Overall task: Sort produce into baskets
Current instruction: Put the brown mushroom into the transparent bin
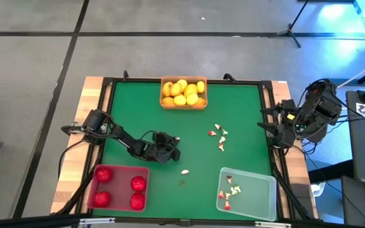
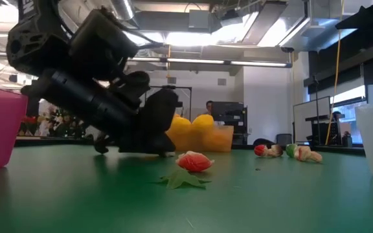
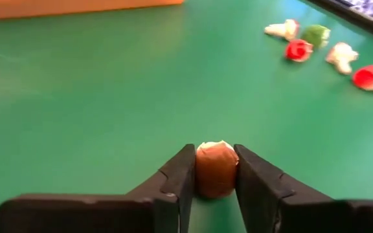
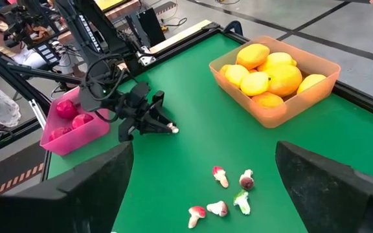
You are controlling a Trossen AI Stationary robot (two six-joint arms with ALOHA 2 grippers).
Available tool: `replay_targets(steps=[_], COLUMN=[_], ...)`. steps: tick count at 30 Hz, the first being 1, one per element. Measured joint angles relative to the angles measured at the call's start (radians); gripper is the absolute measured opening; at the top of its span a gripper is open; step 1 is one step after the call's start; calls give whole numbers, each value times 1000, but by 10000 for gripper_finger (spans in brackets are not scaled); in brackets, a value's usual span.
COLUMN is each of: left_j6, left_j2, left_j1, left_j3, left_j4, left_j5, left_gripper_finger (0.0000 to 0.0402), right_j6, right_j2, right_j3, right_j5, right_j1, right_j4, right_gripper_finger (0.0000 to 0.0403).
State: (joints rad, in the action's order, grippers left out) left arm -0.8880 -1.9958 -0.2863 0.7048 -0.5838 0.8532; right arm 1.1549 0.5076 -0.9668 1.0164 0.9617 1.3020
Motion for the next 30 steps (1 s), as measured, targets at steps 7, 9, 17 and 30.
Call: replay_targets(steps=[7,9,17,30], left_j6=[-3,31,361,603], left_j2=[56,78,96,54], left_j1=[-11,-22,-29,12], left_j3=[59,87,272,655], left_j4=[-10,-42,-226,53], left_j5=[-1,2,-256,-567], left_gripper_finger=[96,98,99,100], right_j6=[0,0,0,-10], right_j2=[0,0,1,1], right_j3=[0,0,0,0], right_j5=[1,2,12,20], right_j1=[0,0,0,0], right_j4=[1,1,8,9], right_gripper_finger=[374,374,374,374])
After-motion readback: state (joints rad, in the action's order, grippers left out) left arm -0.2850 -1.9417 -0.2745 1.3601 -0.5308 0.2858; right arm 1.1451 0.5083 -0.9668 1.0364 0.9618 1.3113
